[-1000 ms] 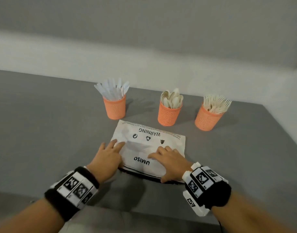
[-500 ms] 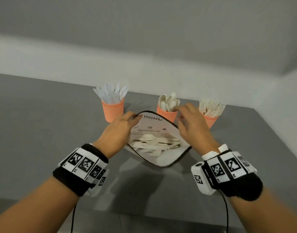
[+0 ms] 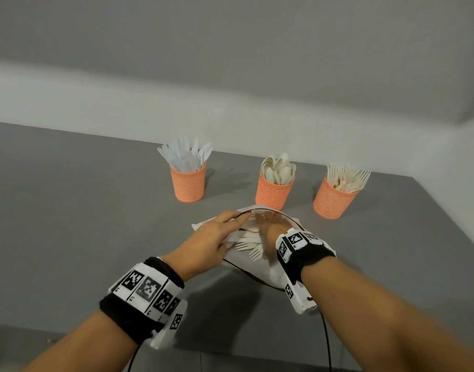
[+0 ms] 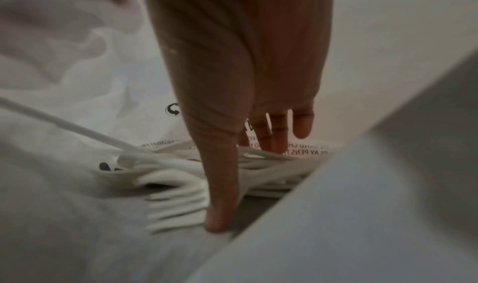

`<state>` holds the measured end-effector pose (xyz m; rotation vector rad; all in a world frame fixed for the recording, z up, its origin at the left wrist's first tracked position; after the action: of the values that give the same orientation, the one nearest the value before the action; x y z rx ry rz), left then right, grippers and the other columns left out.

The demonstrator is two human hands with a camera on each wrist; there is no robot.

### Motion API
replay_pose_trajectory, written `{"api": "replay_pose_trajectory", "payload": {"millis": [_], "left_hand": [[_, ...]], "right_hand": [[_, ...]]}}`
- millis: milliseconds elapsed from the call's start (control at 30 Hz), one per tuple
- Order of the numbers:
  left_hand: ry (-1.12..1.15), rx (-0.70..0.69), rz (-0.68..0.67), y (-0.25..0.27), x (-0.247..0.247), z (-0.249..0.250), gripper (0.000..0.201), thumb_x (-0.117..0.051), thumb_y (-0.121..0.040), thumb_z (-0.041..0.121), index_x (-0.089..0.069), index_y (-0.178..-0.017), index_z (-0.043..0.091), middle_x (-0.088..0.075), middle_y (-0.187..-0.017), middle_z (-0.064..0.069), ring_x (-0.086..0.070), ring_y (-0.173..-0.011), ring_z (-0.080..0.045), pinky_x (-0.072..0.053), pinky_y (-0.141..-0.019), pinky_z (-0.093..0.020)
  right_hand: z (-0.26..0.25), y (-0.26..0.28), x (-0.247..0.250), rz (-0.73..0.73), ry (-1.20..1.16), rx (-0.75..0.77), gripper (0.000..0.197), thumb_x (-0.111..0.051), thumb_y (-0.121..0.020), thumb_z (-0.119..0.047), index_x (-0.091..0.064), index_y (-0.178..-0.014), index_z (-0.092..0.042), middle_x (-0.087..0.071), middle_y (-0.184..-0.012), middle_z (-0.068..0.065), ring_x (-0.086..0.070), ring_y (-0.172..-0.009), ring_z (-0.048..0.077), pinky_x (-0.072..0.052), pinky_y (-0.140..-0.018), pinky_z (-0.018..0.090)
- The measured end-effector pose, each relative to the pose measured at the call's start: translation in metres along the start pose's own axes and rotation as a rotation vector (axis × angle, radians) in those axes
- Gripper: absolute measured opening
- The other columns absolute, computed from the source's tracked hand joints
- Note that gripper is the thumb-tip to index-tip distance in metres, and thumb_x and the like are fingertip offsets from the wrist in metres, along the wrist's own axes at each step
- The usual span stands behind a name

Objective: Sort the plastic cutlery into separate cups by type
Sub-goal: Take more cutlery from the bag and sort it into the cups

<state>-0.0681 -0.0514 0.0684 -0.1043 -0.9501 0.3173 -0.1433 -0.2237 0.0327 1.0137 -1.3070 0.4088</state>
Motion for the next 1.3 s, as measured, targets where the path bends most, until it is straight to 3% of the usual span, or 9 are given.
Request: {"api": "replay_pose_trajectory", "payload": {"millis": [267, 500, 667, 867, 933, 1000, 1067, 1200, 1300], "left_hand": [[0.082, -0.057, 0.021, 0.002, -0.001, -0.007, 0.069, -0.046, -0.078, -0.014, -0.039, -0.140, 0.014, -0.043, -0.140, -0.002, -0.034, -0.123, 0.001, -0.018, -0.096, 0.006], [0.068, 0.020, 0.086, -0.007, -0.005, -0.007, 0.071, -0.045, -0.079, -0.012, -0.033, -0.143, 0.016, -0.041, -0.141, -0.001, -0.043, -0.124, -0.014, -0.025, -0.085, 0.007], [0.035, 0.005, 0.068, -0.012, -0.014, -0.007, 0.074, -0.043, -0.077, -0.014, -0.032, -0.144, 0.016, -0.037, -0.145, 0.000, -0.036, -0.132, -0.015, -0.016, -0.097, 0.005], [-0.027, 0.020, 0.056, -0.015, -0.018, -0.010, 0.076, -0.041, -0.077, -0.014, -0.030, -0.145, 0.019, -0.033, -0.148, 0.002, -0.035, -0.134, -0.017, -0.025, -0.102, -0.012], [-0.037, 0.035, 0.025, -0.018, -0.017, -0.010, 0.080, -0.040, -0.074, -0.015, -0.027, -0.146, 0.019, -0.031, -0.149, 0.003, -0.035, -0.134, -0.017, -0.027, -0.100, -0.013], [-0.039, 0.046, -0.003, -0.019, -0.016, -0.012, 0.081, -0.041, -0.072, -0.015, -0.028, -0.145, 0.019, -0.032, -0.149, 0.002, -0.037, -0.132, -0.018, -0.033, -0.101, -0.019], [-0.030, 0.034, 0.001, -0.018, -0.013, -0.014, 0.077, -0.042, -0.072, -0.014, -0.034, -0.140, 0.019, -0.041, -0.143, -0.001, -0.042, -0.127, -0.020, -0.037, -0.103, -0.027], [-0.045, 0.119, 0.063, -0.017, -0.006, -0.021, 0.062, -0.045, -0.077, -0.008, -0.030, -0.132, 0.015, -0.059, -0.117, -0.012, -0.054, -0.086, -0.023, -0.041, -0.069, -0.029], [0.011, 0.155, 0.119, -0.020, -0.005, -0.020, 0.069, -0.048, -0.078, -0.005, -0.022, -0.138, 0.017, -0.055, -0.129, -0.006, -0.053, -0.086, -0.019, -0.041, -0.073, -0.026]], "right_hand": [[-0.025, -0.004, -0.004, -0.036, 0.035, 0.085, 0.089, -0.076, -0.069, -0.042, -0.028, -0.138, -0.014, -0.039, -0.141, 0.006, -0.039, -0.129, 0.029, -0.034, -0.105, 0.040], [-0.032, -0.004, -0.011, -0.010, 0.022, -0.009, 0.072, -0.073, -0.069, -0.030, -0.037, -0.128, -0.015, -0.047, -0.131, 0.010, -0.045, -0.122, 0.032, -0.041, -0.101, 0.045], [-0.036, 0.012, -0.014, -0.036, 0.012, -0.047, 0.063, -0.061, -0.082, -0.025, -0.034, -0.136, -0.008, -0.044, -0.136, 0.015, -0.044, -0.125, 0.036, -0.037, -0.102, 0.047], [-0.041, 0.036, 0.007, -0.087, -0.038, -0.056, 0.032, -0.053, -0.088, -0.018, -0.054, -0.117, -0.003, -0.057, -0.122, 0.018, -0.054, -0.113, 0.032, -0.043, -0.095, 0.038], [-0.043, 0.044, 0.015, -0.134, 0.016, -0.062, 0.011, -0.052, -0.088, -0.015, -0.054, -0.088, -0.004, -0.059, -0.097, 0.013, -0.056, -0.091, 0.026, -0.046, -0.078, 0.032], [-0.040, 0.052, 0.021, -0.166, 0.019, -0.044, 0.017, -0.052, -0.086, -0.012, -0.046, -0.070, -0.007, -0.051, -0.074, 0.008, -0.052, -0.072, 0.022, -0.042, -0.059, 0.028], [-0.029, 0.061, 0.025, -0.188, -0.045, -0.019, 0.005, -0.055, -0.082, -0.009, -0.055, -0.084, -0.004, -0.053, -0.073, 0.007, -0.051, -0.063, 0.019, -0.039, -0.051, 0.025], [0.017, 0.076, 0.021, -0.256, -0.213, 0.055, 0.038, -0.064, -0.073, -0.010, -0.050, -0.108, -0.013, -0.059, -0.097, 0.006, -0.057, -0.082, 0.021, -0.045, -0.062, 0.027], [0.050, 0.089, 0.019, -0.267, -0.422, 0.075, 0.067, -0.066, -0.063, -0.023, -0.042, -0.125, -0.026, -0.059, -0.110, -0.001, -0.059, -0.095, 0.017, -0.051, -0.076, 0.028]]}}
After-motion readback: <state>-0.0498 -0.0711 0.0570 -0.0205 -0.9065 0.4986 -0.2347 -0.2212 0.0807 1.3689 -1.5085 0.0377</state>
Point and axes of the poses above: each hand's wrist, its own y-axis away from the middle knuckle, its own x-axis out of the back of the hand, z = x × y, the point moved 1 cm from there along -y, towards the middle knuckle
